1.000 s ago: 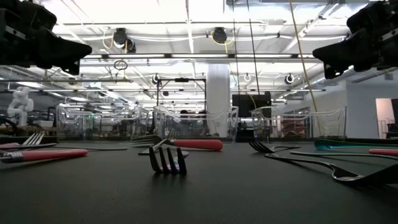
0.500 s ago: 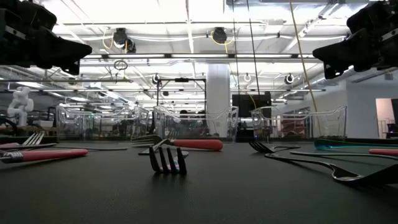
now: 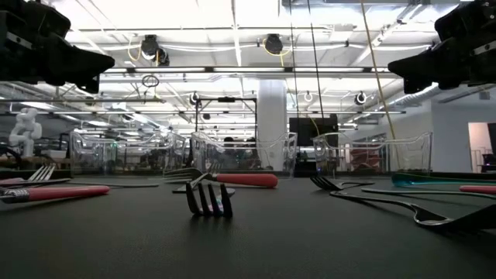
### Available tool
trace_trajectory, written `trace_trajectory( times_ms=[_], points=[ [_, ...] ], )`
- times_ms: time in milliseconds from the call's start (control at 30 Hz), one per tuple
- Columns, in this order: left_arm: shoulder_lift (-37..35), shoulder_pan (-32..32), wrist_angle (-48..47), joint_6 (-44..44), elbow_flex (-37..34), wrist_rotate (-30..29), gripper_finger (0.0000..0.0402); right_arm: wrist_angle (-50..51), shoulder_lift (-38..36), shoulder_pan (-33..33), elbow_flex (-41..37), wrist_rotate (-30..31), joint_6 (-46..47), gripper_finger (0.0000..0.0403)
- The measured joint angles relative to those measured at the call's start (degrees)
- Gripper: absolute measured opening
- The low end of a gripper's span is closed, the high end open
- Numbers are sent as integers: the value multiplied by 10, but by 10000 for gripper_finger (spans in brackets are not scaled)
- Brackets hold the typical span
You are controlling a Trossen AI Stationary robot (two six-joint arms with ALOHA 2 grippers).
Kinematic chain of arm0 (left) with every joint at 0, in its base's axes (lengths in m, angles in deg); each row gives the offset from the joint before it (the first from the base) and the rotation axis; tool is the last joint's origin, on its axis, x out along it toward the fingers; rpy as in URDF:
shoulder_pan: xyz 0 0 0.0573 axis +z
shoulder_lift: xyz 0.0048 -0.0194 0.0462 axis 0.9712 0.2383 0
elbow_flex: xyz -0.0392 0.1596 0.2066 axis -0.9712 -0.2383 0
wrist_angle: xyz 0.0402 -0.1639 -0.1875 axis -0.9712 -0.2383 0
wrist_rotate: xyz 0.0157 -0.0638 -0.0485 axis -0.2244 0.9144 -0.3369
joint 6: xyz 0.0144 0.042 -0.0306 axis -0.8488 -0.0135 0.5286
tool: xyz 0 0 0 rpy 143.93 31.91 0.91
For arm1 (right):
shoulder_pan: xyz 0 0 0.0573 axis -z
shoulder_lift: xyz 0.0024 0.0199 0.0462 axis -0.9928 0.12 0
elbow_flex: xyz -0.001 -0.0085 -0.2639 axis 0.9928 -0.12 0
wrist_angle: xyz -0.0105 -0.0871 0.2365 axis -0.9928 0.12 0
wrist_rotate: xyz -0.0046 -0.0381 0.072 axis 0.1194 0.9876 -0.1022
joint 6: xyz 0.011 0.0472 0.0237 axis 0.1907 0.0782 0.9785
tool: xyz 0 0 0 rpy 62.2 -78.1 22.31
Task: Sort silverware by color (type)
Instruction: Put the blue fork into the right transparent bin
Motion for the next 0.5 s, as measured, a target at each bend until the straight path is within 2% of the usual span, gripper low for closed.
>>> trace_trajectory(
  times_ms=[500],
  points=[
    [0,0,0,0,0,0,25,0,0,0,0,0,15,12]
  ],
)
